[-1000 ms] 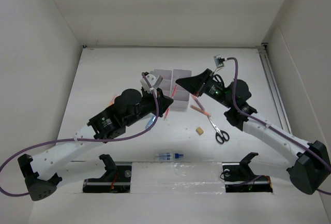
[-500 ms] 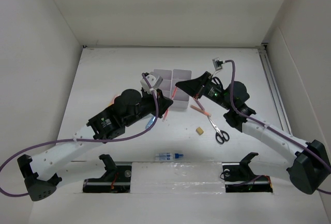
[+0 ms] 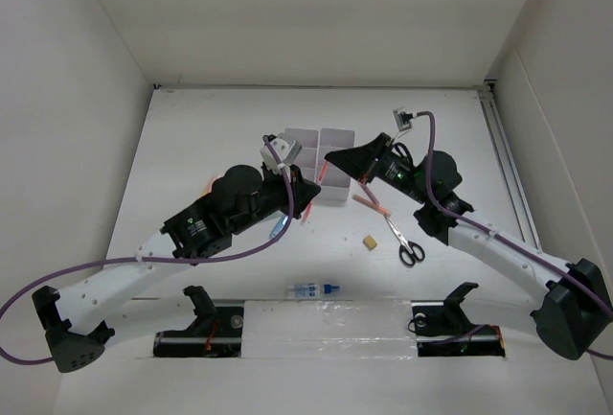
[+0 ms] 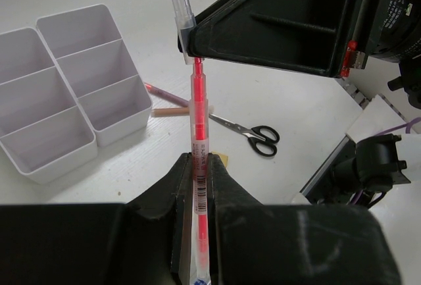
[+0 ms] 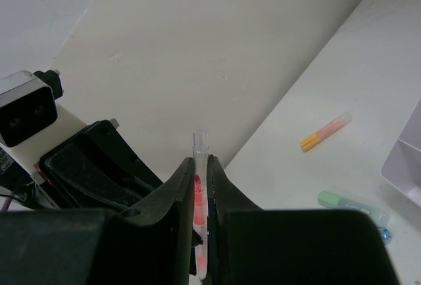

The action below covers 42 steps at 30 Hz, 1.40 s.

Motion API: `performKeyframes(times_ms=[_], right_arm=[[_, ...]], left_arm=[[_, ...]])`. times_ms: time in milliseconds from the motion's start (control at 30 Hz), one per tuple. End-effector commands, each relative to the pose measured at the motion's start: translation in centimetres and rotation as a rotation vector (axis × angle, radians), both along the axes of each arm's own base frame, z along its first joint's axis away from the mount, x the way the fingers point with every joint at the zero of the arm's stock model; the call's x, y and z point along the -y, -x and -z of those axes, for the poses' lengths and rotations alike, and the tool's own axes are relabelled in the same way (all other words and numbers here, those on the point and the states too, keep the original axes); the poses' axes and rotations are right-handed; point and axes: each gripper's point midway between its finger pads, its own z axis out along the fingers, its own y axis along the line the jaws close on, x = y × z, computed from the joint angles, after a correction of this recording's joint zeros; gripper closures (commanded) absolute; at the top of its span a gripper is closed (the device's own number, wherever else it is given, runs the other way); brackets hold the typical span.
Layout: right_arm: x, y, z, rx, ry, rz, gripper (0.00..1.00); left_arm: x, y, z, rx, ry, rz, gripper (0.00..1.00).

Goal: Sort the stationery into containers
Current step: Close the pen cap on the pen.

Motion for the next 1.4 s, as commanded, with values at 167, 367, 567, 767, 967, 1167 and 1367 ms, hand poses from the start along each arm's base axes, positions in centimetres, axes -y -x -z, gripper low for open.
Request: performKeyframes(times_ms=[167,367,567,767,967,1167,1367], right_arm=[[0.6,0.1,-2.2,0.074,-0.054,0.045,1.0],[0.3,0.1,-2.1,0.082,-0.054,0.047,1.0],[0.5,-0.2,-2.6,0.093,-0.059,0.069,1.0],[0.1,-0.2,-2.2,0.085,-0.052,0.06,1.0],[-0.3,-0.1,-1.8,0.086,-0.041,0.053,1.0],[-0.9,0.2,-1.2,0.079,-0.025,0.037,1.0],[-0.7,0.4,-1.6,0.086,-0.031,0.037,1.0]], left_arm=[[0.2,-0.6,-3.8,0.024,0.098,-0.036,1.0],[0.7,-0.9,-3.6,-0.002,0.093,-0.041,1.0],[1.3,-1.1,-4.1,-0.02,0.12,-0.046,1.0],[1.0,-1.6,-4.4,-0.008,0.127,-0.074,1.0],[0.5,-1.8,-4.9,-0.005,0.138,-0.106,1.0],[0.4,-1.9,-4.9,-0.01,0.143,-0.118,1.0],[0.2,-2.0,-5.3,-0.003,0.15,-0.128,1.0]])
